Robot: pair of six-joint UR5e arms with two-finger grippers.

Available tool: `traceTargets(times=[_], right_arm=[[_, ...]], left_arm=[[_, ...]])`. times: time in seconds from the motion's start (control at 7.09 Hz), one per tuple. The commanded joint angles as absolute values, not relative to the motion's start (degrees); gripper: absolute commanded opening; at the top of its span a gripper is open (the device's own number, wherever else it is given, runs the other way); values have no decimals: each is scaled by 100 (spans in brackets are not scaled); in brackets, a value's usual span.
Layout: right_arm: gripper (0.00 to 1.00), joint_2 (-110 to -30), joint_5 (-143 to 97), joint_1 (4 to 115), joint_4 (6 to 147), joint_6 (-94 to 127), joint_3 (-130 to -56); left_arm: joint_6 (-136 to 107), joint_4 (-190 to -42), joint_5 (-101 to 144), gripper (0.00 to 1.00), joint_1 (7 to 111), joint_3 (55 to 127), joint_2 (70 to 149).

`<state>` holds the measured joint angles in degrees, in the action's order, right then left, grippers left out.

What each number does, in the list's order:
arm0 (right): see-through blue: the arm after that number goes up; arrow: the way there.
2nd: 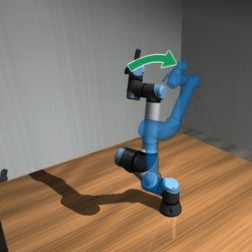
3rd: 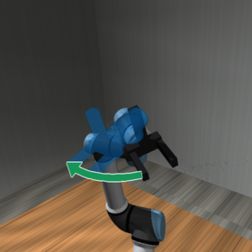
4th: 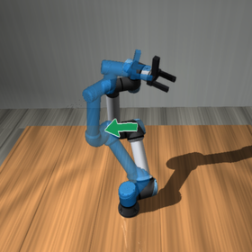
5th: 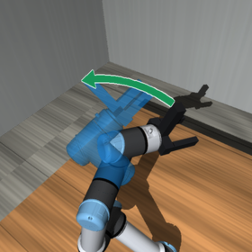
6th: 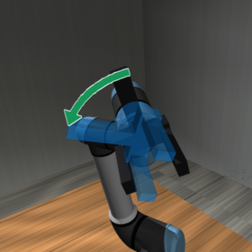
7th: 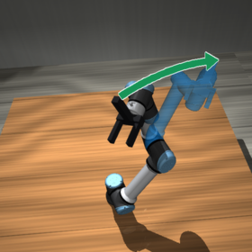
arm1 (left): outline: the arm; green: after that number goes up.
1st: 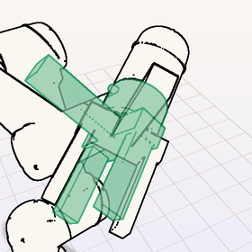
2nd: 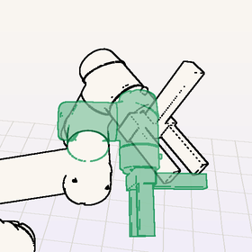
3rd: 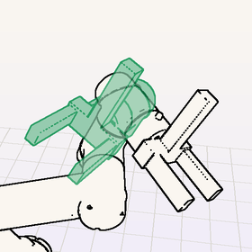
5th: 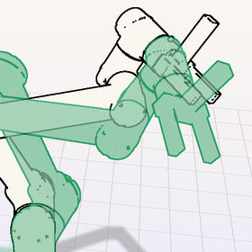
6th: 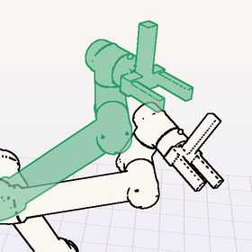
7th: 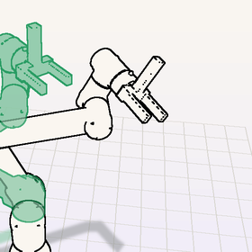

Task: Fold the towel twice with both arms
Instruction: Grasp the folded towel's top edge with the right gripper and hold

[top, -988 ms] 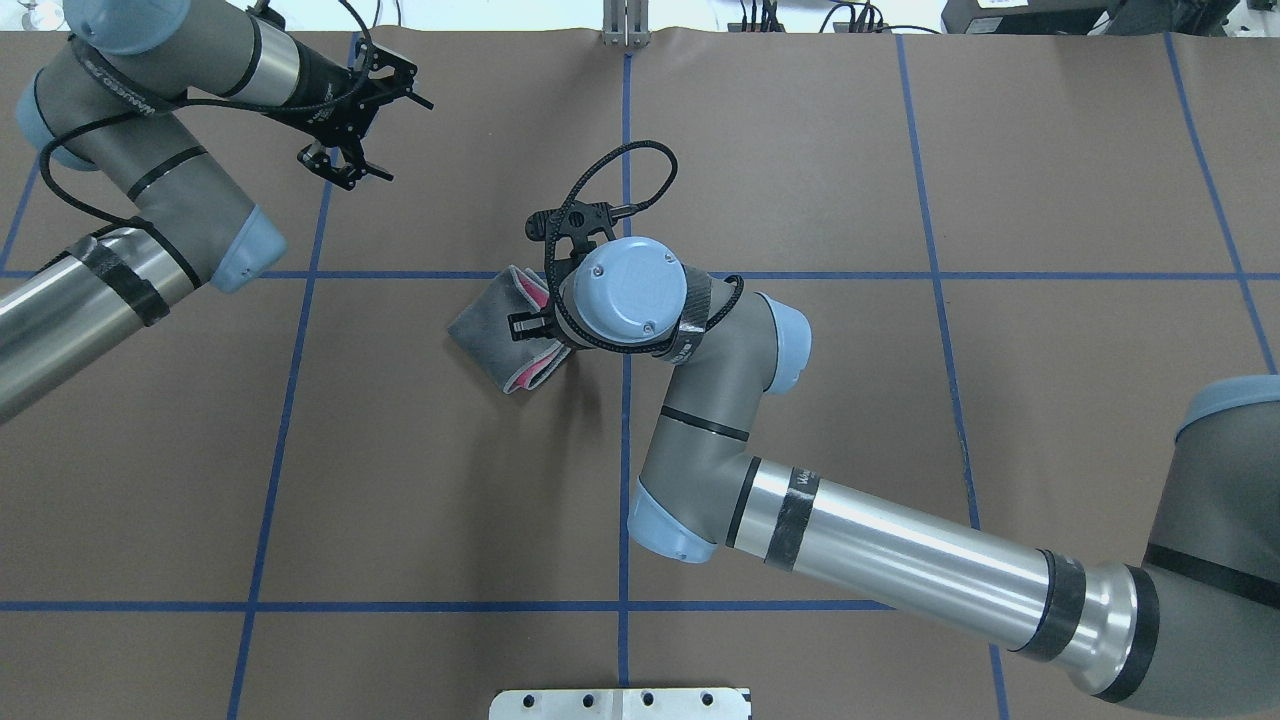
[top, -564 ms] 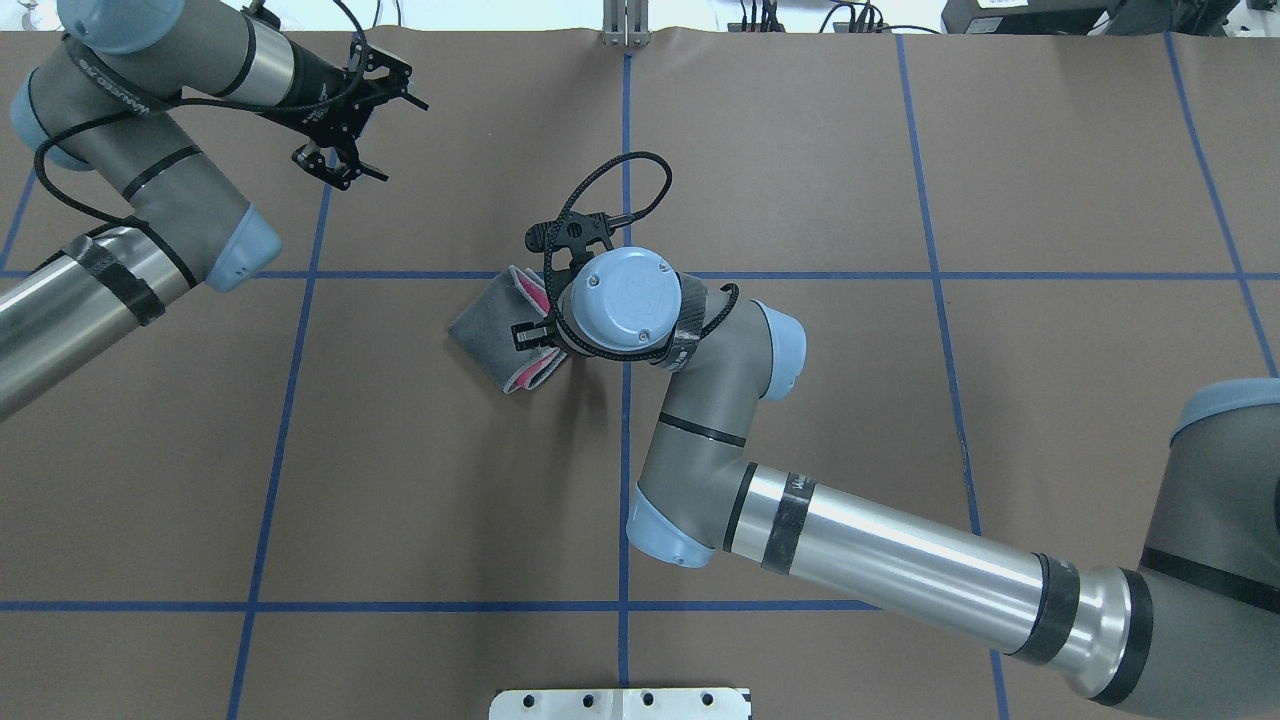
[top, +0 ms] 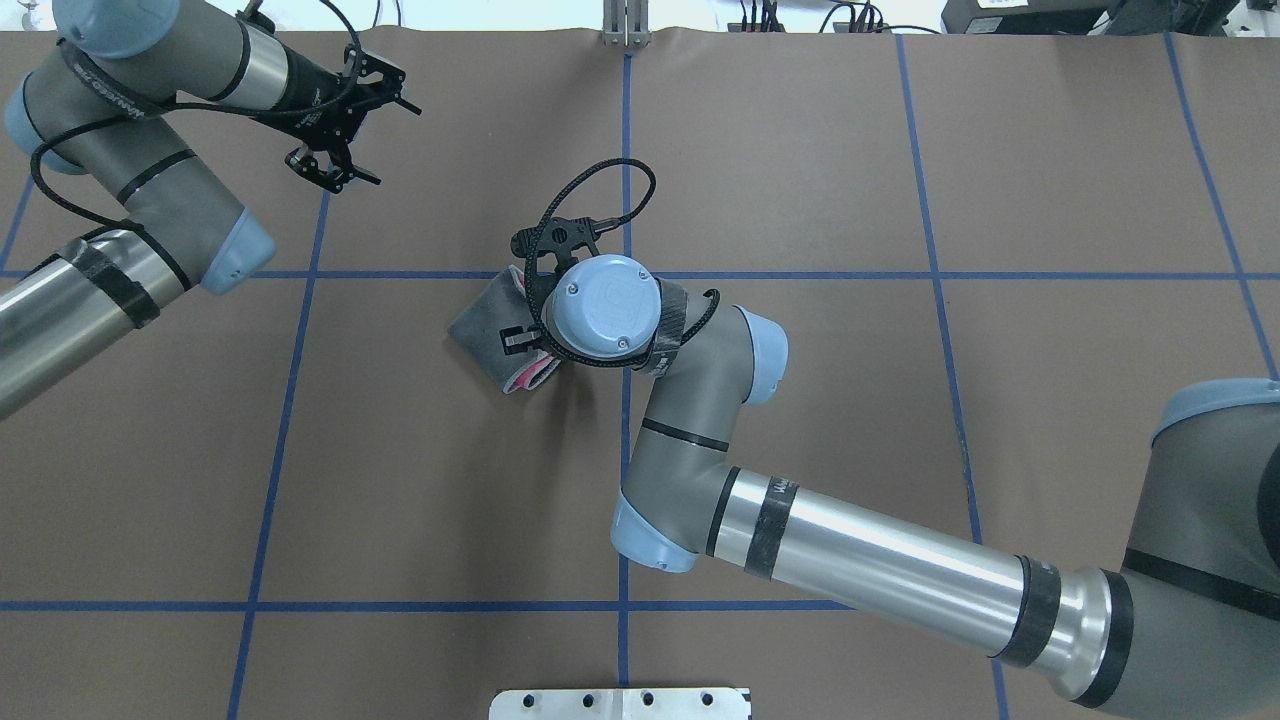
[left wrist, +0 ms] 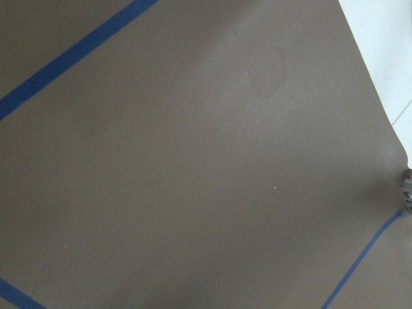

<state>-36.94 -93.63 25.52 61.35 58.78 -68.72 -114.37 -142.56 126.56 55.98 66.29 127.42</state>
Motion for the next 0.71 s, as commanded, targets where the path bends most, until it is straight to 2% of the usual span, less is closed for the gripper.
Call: traceTargets(times=[0.0, 0.28, 0.42, 0.56], right_arm=[[54, -3691, -9334, 2549, 6135, 5854, -6821], [47, -3691, -9343, 2549, 6126, 5854, -6812], [37, -3691, -9343, 2558, 6126, 5854, -6812], [21, -3691, -9351, 2558, 6109, 5854, -6812]], left_arm=[[-11435, -14256, 12656, 100, 5590, 6618, 12744], [-11435, -14256, 12656, 100, 5590, 6609, 12744], [-11435, -14256, 12656, 100, 5590, 6609, 12744], [-11435, -14256, 12656, 100, 5599, 6609, 12744]])
